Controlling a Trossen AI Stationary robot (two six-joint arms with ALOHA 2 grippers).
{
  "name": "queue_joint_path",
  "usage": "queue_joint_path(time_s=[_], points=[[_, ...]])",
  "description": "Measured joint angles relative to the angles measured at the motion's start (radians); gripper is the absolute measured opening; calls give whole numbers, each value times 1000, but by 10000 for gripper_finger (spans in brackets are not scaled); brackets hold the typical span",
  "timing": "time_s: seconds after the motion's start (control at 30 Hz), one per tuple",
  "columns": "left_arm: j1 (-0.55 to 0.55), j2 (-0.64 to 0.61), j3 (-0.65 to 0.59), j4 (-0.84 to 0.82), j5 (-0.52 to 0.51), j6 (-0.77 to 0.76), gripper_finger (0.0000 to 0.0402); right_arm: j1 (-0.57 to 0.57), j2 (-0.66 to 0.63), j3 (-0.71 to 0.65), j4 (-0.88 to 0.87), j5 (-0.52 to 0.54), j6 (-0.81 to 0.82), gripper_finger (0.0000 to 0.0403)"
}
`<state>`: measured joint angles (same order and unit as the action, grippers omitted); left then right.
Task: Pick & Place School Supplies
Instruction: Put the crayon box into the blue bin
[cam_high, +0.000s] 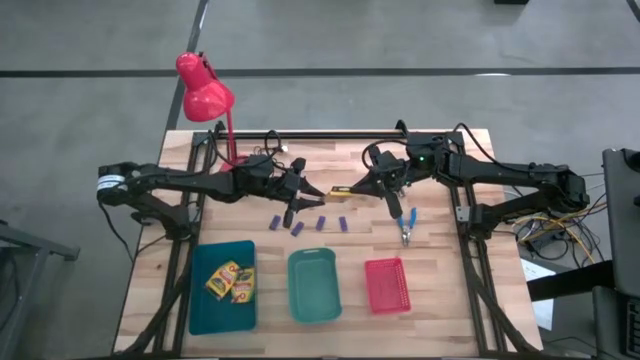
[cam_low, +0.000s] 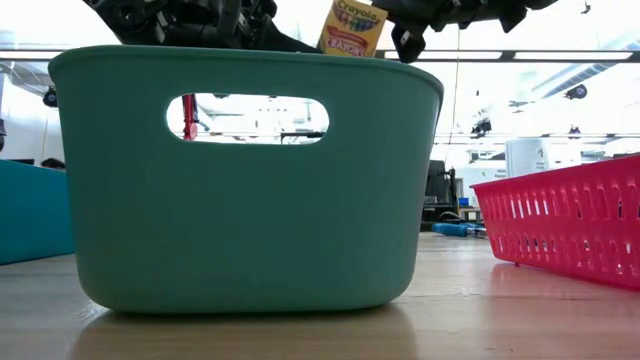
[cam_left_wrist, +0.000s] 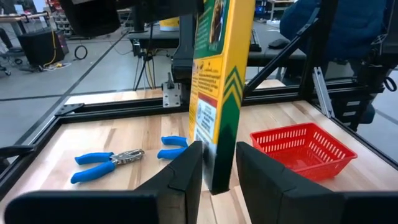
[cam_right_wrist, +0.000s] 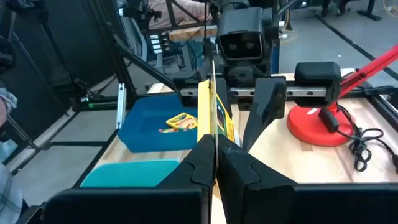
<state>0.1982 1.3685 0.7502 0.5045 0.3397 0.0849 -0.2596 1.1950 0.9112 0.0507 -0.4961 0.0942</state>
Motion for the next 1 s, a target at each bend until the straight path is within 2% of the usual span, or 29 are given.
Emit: queue_joint_path(time_s=[0.47,1.0], points=[[0,1,24,65,-3,49,103,0,0,0,57,-1,-15,8],[0,1,39,76,-21,12,103,0,0,0,98,-1,-21,8]])
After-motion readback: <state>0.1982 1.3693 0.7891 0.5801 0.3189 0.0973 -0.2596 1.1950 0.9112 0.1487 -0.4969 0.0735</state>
